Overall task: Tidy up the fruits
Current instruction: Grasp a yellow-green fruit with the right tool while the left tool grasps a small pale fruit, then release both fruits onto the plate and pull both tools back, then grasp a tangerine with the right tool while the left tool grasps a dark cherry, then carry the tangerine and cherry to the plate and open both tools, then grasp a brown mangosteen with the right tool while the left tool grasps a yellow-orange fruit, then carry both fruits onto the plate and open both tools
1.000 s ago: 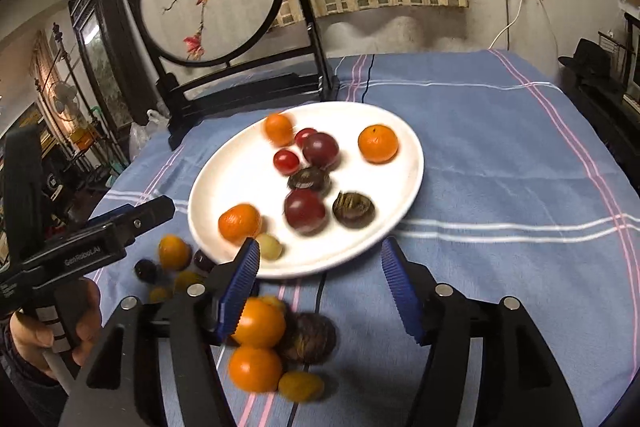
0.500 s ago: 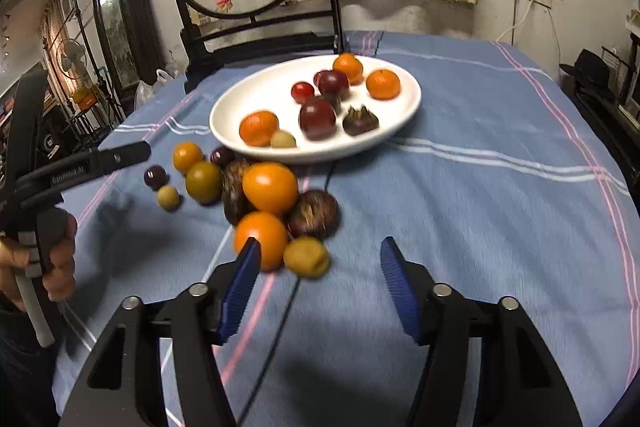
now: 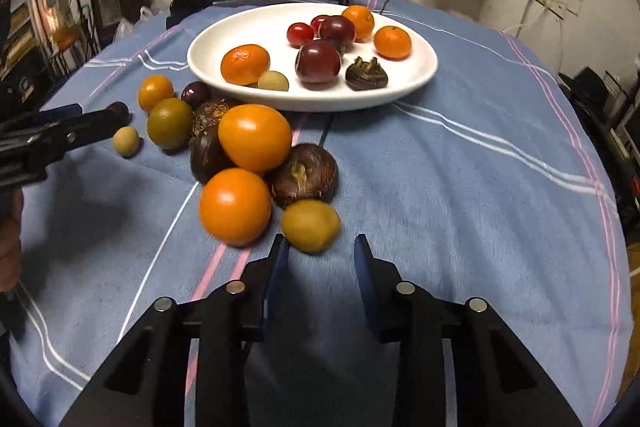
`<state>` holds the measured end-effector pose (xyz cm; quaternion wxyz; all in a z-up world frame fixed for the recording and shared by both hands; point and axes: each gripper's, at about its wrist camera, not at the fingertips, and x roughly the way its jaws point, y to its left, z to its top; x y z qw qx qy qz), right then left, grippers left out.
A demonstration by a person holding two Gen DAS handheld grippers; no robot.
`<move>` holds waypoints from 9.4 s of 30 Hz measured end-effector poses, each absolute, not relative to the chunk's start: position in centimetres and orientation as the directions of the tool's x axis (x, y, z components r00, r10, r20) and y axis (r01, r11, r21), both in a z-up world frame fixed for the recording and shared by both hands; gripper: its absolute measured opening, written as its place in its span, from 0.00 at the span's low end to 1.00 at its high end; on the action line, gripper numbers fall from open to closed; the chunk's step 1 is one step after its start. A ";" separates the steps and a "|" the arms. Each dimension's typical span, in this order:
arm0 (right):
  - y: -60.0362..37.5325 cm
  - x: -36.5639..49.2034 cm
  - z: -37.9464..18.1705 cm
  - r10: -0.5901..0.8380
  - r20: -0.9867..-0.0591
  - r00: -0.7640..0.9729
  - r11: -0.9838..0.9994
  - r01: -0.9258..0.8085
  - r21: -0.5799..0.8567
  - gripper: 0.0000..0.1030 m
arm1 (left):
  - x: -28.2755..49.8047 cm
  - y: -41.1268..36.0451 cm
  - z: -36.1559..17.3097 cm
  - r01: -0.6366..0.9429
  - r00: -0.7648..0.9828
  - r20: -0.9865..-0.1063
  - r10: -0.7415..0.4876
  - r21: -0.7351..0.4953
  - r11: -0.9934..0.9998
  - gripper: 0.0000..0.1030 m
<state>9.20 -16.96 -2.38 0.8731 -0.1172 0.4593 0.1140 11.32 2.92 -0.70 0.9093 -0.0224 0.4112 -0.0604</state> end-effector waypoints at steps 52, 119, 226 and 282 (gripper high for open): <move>-16.4 12.8 4.4 0.255 -0.689 0.679 0.946 -0.321 0.034 0.27 | 17.0 -1.7 4.5 0.223 0.681 -0.695 -0.231 -0.105 0.969 0.24; -16.1 9.2 -1.7 0.228 -0.814 0.535 0.966 -0.229 0.120 0.37 | 12.3 4.9 -1.9 0.036 0.662 -0.748 -0.039 -0.021 0.999 0.92; -18.7 12.2 -1.7 0.180 -0.803 0.568 0.978 -0.192 0.083 0.41 | 15.5 3.4 -2.7 0.006 0.651 -0.759 0.000 0.005 1.000 0.83; -23.1 17.0 1.0 0.300 -0.676 0.673 0.921 -0.019 0.389 0.61 | 20.2 1.8 0.7 -0.011 0.681 -0.713 -0.167 -0.238 0.971 0.83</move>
